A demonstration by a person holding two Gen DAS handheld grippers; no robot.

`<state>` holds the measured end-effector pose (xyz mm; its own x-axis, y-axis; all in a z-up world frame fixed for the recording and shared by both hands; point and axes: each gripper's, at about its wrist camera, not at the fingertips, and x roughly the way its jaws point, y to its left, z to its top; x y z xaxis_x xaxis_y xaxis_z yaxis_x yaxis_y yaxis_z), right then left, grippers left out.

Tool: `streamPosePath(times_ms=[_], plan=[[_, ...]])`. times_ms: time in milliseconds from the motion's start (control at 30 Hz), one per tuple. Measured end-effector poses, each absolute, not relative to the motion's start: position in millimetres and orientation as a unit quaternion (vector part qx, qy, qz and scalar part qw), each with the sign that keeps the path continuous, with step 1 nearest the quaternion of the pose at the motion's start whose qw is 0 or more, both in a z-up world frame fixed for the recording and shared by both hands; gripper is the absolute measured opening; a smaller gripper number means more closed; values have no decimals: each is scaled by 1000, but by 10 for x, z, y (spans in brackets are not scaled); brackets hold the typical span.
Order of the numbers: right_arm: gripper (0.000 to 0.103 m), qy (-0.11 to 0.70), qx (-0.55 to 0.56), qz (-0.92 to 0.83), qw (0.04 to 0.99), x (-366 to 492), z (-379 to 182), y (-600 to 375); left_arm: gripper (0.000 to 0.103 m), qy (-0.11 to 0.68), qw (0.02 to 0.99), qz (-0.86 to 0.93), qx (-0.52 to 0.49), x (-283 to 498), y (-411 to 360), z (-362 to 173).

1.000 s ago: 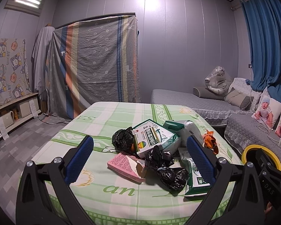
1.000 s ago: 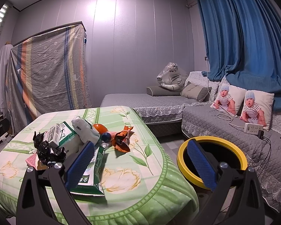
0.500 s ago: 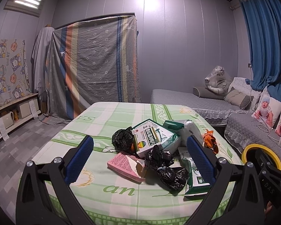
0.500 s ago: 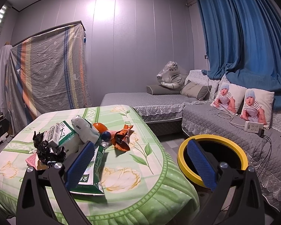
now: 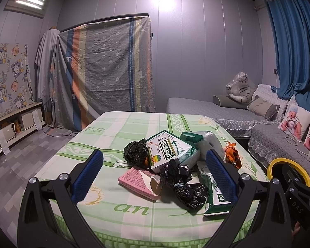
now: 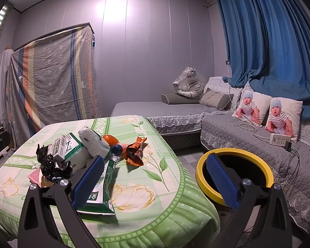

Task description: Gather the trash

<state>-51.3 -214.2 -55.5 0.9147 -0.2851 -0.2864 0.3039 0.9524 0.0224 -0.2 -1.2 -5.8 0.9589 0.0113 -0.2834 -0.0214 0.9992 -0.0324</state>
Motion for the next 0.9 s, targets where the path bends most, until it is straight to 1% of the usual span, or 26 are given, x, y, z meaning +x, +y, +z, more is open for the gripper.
streamPosePath(times_ms=[900], plan=[[96,145,32,-145,978,-493,-554,-2143,95,143,990,10,-16,12,23,-62]])
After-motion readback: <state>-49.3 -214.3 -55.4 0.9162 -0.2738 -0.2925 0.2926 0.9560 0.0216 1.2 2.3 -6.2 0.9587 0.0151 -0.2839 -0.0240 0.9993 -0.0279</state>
